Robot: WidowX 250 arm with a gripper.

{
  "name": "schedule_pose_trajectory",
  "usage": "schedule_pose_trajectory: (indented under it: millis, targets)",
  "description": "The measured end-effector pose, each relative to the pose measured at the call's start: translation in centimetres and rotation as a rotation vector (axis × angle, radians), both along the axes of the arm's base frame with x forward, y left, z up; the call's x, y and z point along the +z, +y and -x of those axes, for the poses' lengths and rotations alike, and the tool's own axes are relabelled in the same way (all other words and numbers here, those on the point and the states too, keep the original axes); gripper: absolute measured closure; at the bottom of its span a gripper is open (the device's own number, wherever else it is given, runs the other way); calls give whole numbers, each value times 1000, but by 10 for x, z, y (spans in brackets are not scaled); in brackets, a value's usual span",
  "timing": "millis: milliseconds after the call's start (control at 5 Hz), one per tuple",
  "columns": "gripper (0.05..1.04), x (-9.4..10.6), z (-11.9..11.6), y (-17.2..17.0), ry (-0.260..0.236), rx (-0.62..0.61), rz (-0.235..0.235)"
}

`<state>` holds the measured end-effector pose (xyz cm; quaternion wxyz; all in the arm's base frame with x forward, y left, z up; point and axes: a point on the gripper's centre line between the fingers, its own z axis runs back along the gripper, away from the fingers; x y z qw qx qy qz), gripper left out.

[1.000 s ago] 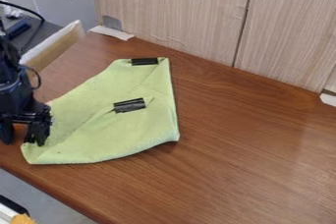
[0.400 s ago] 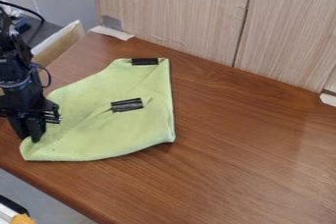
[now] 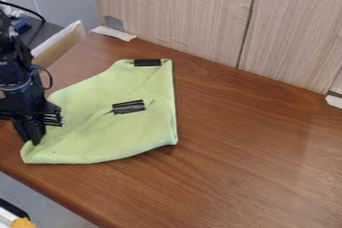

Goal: Fold the cloth from left to right

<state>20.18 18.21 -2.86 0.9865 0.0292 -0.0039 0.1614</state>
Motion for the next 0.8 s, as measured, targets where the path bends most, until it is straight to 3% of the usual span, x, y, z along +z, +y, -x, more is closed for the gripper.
schedule_pose_trajectory:
  millis: [200, 800]
  targets:
    - [1016, 9, -4, -10, -13, -27, 14]
    - [1016, 62, -51, -74, -166, -188, 92]
